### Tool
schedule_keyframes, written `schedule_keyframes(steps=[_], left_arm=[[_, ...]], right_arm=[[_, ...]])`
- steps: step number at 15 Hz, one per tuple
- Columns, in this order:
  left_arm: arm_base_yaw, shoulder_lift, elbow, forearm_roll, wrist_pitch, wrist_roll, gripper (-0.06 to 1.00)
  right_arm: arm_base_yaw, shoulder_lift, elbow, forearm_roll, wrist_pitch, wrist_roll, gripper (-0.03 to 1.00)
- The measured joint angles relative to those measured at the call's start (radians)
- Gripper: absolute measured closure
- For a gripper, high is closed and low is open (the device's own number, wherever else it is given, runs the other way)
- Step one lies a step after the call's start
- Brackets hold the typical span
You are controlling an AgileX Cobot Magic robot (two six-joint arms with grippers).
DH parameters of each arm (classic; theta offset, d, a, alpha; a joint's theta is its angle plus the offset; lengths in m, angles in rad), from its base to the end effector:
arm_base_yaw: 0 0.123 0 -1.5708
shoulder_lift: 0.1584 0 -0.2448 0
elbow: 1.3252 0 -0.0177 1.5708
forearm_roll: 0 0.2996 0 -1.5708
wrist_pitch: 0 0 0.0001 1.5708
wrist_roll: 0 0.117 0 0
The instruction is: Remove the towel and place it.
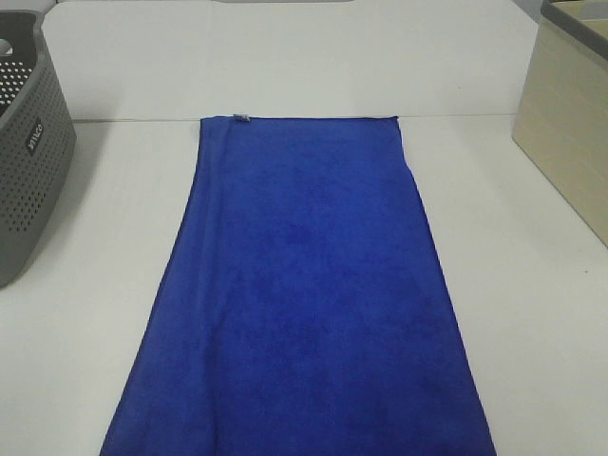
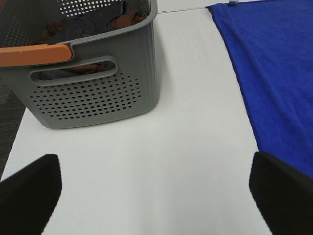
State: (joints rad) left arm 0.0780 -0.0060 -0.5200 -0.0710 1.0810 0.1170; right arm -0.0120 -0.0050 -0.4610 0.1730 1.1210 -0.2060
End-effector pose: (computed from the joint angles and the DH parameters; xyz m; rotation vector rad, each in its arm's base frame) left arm 0.0974 0.0003 0.2944 0.0450 2.0363 0.0376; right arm 0.1017 0.0169 0.2712 -0.2167 2.1151 0.0819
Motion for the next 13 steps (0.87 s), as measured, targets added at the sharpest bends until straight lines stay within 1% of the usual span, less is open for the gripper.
schedule_keyframes(steps=[4, 13], left_arm=[[0.0, 0.0, 0.0, -0.007, -0.001, 0.0, -0.05], [0.0, 0.0, 0.0, -0.007, -0.001, 0.0, -0.05]], right_arm=[[0.0, 0.0, 0.0, -0.023, -0.001, 0.0, 0.07], [0.0, 0.0, 0.0, -0.023, -0.001, 0.0, 0.07]])
